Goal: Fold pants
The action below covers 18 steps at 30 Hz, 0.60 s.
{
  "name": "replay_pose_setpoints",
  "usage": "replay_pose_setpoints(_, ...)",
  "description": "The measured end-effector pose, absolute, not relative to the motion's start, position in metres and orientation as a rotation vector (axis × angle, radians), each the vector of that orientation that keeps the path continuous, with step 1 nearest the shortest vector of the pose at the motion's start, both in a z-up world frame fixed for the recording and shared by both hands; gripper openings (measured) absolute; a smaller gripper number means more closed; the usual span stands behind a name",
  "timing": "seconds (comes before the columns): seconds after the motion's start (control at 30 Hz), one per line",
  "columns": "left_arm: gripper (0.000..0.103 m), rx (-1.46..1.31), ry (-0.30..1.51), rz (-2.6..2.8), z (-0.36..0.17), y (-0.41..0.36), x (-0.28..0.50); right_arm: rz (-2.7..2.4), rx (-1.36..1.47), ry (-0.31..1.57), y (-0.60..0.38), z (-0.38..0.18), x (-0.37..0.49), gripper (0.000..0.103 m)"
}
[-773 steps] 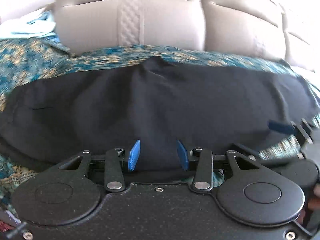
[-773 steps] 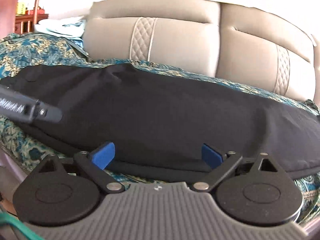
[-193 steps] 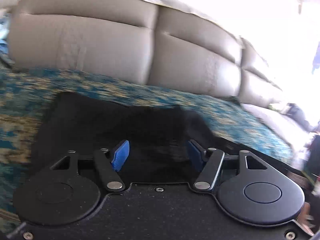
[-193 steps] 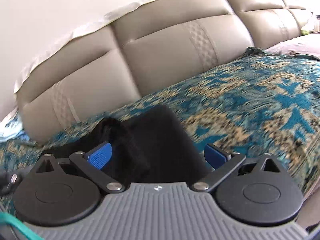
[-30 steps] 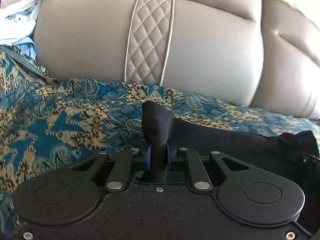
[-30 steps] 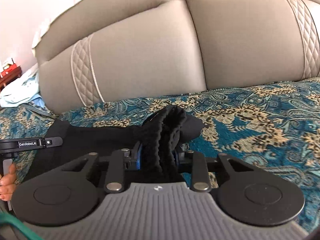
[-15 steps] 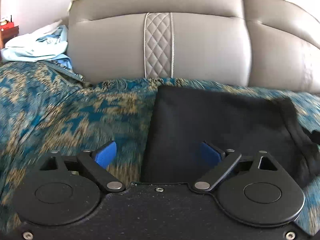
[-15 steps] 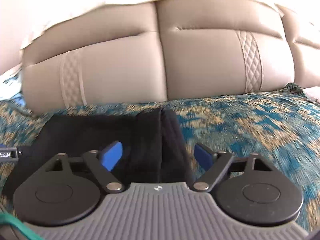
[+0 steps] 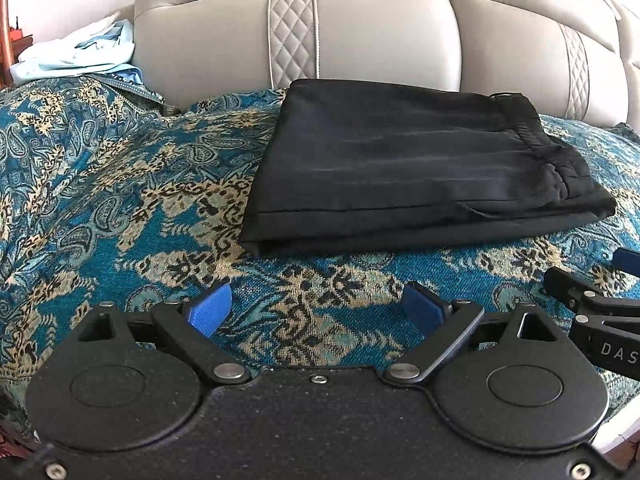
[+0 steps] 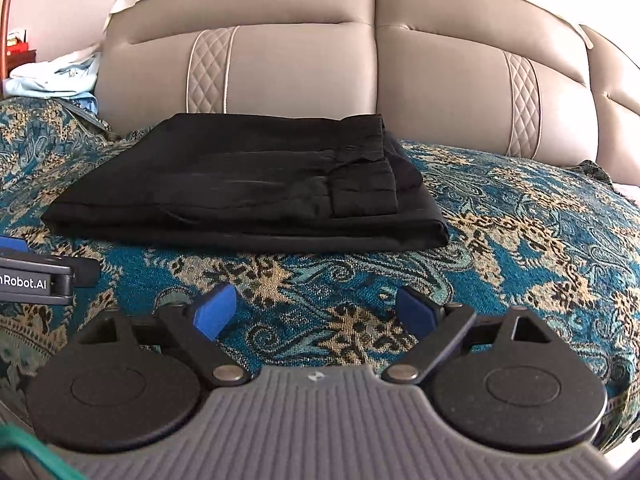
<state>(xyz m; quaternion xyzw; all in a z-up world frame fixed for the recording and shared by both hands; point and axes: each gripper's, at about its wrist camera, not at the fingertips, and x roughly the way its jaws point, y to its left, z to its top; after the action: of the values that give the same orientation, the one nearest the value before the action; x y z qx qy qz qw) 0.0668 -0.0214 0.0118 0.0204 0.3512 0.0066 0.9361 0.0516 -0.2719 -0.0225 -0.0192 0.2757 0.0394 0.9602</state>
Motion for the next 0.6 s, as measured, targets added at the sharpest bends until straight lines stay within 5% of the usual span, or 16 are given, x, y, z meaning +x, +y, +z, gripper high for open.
replay_pose_setpoints(0.6,0.101,0.024,0.722,0.026,0.006,-0.0183,0.0737,0.073,-0.038,0.548,-0.2665,-0.0237,0.0549,0.095)
